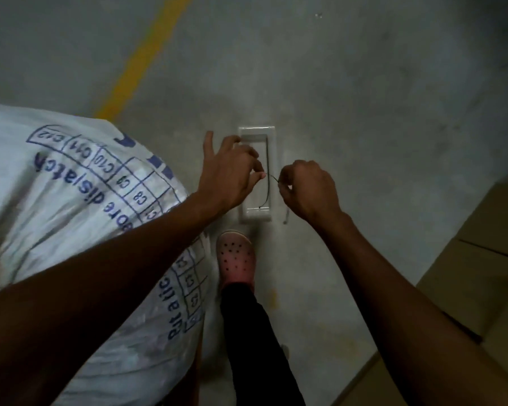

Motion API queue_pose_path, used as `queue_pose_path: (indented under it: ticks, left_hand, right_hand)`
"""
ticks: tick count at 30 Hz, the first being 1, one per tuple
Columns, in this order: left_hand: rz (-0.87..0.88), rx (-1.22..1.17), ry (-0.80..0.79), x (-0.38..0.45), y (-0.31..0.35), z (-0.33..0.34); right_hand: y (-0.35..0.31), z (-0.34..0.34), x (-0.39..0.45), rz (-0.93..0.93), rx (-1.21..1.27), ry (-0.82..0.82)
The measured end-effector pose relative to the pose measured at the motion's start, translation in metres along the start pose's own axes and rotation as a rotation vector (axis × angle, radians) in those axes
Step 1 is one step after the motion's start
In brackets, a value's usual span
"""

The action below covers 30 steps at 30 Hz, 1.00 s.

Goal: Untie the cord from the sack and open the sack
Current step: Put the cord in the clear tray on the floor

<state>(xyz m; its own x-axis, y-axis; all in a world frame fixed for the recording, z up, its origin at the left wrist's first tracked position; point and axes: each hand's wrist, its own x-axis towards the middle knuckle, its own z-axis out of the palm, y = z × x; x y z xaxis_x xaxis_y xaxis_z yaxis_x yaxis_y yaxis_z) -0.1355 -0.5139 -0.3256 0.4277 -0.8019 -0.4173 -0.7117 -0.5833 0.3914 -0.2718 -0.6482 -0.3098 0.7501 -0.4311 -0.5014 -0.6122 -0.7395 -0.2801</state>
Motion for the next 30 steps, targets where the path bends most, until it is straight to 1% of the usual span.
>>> queue_pose_path:
  ticks: [2, 4, 5, 7, 9, 12, 14, 16, 19, 21, 24, 26, 30]
  left_hand:
    - [-0.069, -0.037, -0.12, 0.013, 0.002, 0.027]
    - [-0.174, -0.095, -0.204, 0.027, 0.001, 0.056]
    - [-0.229, -0.135, -0.213, 0.036, -0.001, 0.071]
    - [-0.323, -0.207, -0.177, 0.052, -0.006, 0.1]
    - [-0.411, -0.26, -0.116, 0.065, -0.011, 0.127]
    - [-0.494, -0.308, -0.022, 0.081, -0.019, 0.164]
    - [-0.51, -0.309, 0.036, 0.092, -0.026, 0.183]
    - [-0.496, -0.272, 0.066, 0.101, -0.034, 0.196]
    - [-0.455, -0.169, 0.057, 0.112, -0.042, 0.211]
    - [-0.452, -0.097, 0.03, 0.117, -0.046, 0.219]
    - [-0.477, -0.146, 0.014, 0.117, -0.046, 0.221]
    - [-0.461, -0.222, 0.032, 0.113, -0.045, 0.216]
    - [-0.422, -0.266, 0.041, 0.102, -0.045, 0.204]
  right_hand:
    - [0.011, 0.027, 0.015, 0.07, -0.025, -0.002]
    - [0.022, 0.053, 0.032, 0.201, 0.065, 0.021]
    - [0.028, 0.067, 0.041, 0.28, 0.153, 0.047]
    - [0.037, 0.095, 0.06, 0.423, 0.35, 0.106]
    - [0.04, 0.122, 0.076, 0.491, 0.494, 0.148]
    - [0.044, 0.156, 0.097, 0.47, 0.561, 0.209]
    - [0.054, 0.176, 0.111, 0.417, 0.498, 0.222]
    - [0.066, 0.194, 0.121, 0.337, 0.374, 0.219]
    - [0.08, 0.212, 0.132, 0.21, 0.168, 0.205]
    - [0.084, 0.218, 0.137, 0.161, 0.061, 0.146]
    - [0.083, 0.222, 0.136, 0.144, -0.038, 0.072]
    - [0.081, 0.221, 0.13, 0.151, -0.023, 0.067]
    - [0.082, 0.206, 0.115, 0.121, 0.131, 0.057]
